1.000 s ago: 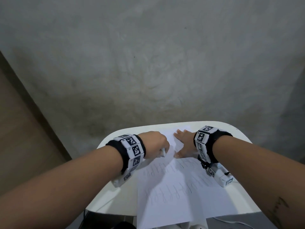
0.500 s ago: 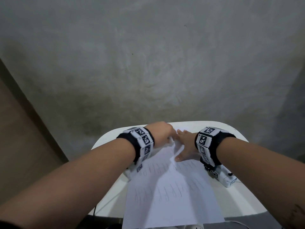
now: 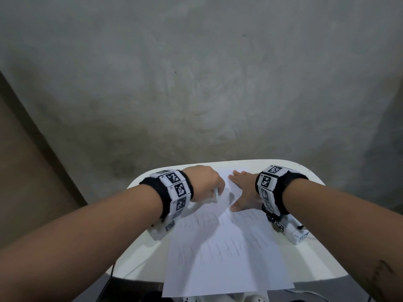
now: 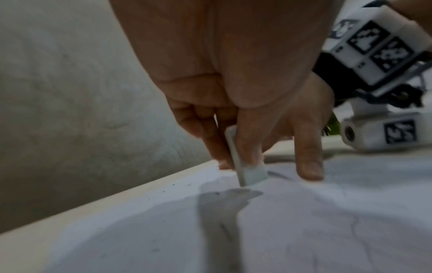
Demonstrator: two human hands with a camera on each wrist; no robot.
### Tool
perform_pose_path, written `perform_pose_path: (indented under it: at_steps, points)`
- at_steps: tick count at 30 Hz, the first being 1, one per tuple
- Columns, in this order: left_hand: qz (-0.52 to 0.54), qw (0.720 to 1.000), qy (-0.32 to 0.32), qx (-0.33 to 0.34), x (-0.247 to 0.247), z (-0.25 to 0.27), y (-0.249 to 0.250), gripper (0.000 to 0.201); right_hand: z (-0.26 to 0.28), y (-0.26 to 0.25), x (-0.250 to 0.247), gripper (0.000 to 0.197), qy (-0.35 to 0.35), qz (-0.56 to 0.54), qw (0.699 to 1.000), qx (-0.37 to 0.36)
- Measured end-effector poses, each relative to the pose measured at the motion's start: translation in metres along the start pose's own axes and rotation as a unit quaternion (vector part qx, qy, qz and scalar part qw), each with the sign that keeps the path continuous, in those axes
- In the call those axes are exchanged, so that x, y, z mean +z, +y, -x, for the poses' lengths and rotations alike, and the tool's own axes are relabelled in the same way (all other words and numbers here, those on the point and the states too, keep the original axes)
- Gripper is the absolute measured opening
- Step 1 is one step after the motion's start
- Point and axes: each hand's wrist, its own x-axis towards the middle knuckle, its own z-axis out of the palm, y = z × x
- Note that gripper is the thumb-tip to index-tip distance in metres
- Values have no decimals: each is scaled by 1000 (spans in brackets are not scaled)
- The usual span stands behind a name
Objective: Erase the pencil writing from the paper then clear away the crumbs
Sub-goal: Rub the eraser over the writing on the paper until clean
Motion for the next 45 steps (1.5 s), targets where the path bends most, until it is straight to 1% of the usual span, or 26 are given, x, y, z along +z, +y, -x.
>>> perform_pose_path:
  at_steps: [2, 4, 6, 7, 9, 11, 12, 13, 14, 15, 16, 17, 18, 19, 21, 22, 24, 26, 28, 31, 33, 35, 37, 41, 43, 45]
  points:
    - [67, 994, 74, -41, -4, -2, -1, 26, 2, 0, -12, 100, -10, -32, 999, -6]
    - [171, 971, 145, -79, -8, -2, -3, 19, 3, 4, -26, 91, 27, -131, 991, -24]
    - [266, 936, 209, -99, -11, -1, -4, 8, 9, 8, -39, 71, 84, -260, 961, -41]
    - [307, 918, 230, -102, -12, -1, -2, 7, 13, 10, -42, 62, 96, -319, 942, -50]
    - [373, 890, 243, -102, -13, 1, 2, 13, 21, 10, -46, 33, 80, -423, 900, -60]
    - [398, 880, 242, -95, -12, 1, 6, 18, 25, 6, -48, 6, 61, -480, 872, -66]
    - [399, 879, 244, -94, -11, 1, 7, 21, 24, 4, -47, 7, 62, -483, 871, -68]
    - [396, 880, 244, -96, -8, 1, 7, 24, 22, 2, -46, 11, 63, -471, 877, -66]
    - [387, 886, 235, -101, -6, 2, 7, 28, 19, 1, -45, 12, 63, -441, 893, -60]
    - [370, 898, 214, -106, -2, 3, 5, 31, 17, 0, -44, 11, 66, -392, 916, -54]
    - [338, 917, 177, -113, 2, 4, 3, 38, 13, -1, -43, 7, 70, -328, 941, -46]
    - [287, 942, 125, -122, 7, 5, -1, 51, 10, -3, -42, 3, 79, -253, 963, -41]
    - [229, 963, 64, -129, 11, 7, -5, 68, 7, -5, -41, 8, 89, -177, 980, -34]
    - [183, 974, 3, -134, 15, 8, -10, 87, 4, -9, -41, 14, 91, -107, 990, -28]
    - [141, 976, -86, -139, 20, 11, -17, 116, -2, -20, -40, 20, 76, -21, 996, -28]
    - [133, 975, -110, -142, 23, 11, -20, 123, -4, -27, -40, 20, 61, 13, 997, -37]
    - [126, 975, -117, -143, 31, 11, -22, 128, -12, -40, -39, 25, 29, 68, 995, -62]
    - [142, 977, -92, -129, 40, 10, -23, 129, -21, -52, -38, 30, 1, 103, 992, -74]
    - [160, 976, -85, -120, 44, 11, -25, 129, -25, -56, -37, 25, 3, 115, 989, -90]
    - [143, 974, -118, -130, 42, 14, -26, 132, -13, -43, -31, 6, 33, 136, 980, -140]
    - [121, 974, -137, -137, 40, 15, -24, 130, -1, -29, -26, 6, 31, 134, 979, -152]
    - [115, 974, -139, -139, 40, 16, -22, 130, 7, -22, -28, 14, 13, 129, 980, -154]
    - [118, 974, -134, -138, 41, 16, -22, 130, 2, -28, -37, 19, -8, 143, 979, -148]
    - [143, 975, -114, -129, 39, 19, -20, 127, -19, -51, -40, 21, 20, 148, 975, -163]
    - [128, 975, -124, -132, 37, 19, -19, 126, -14, -43, -36, 24, 25, 156, 973, -167]
    - [115, 973, -140, -139, 37, 18, -18, 127, -1, -27, -33, 25, 10, 158, 974, -162]
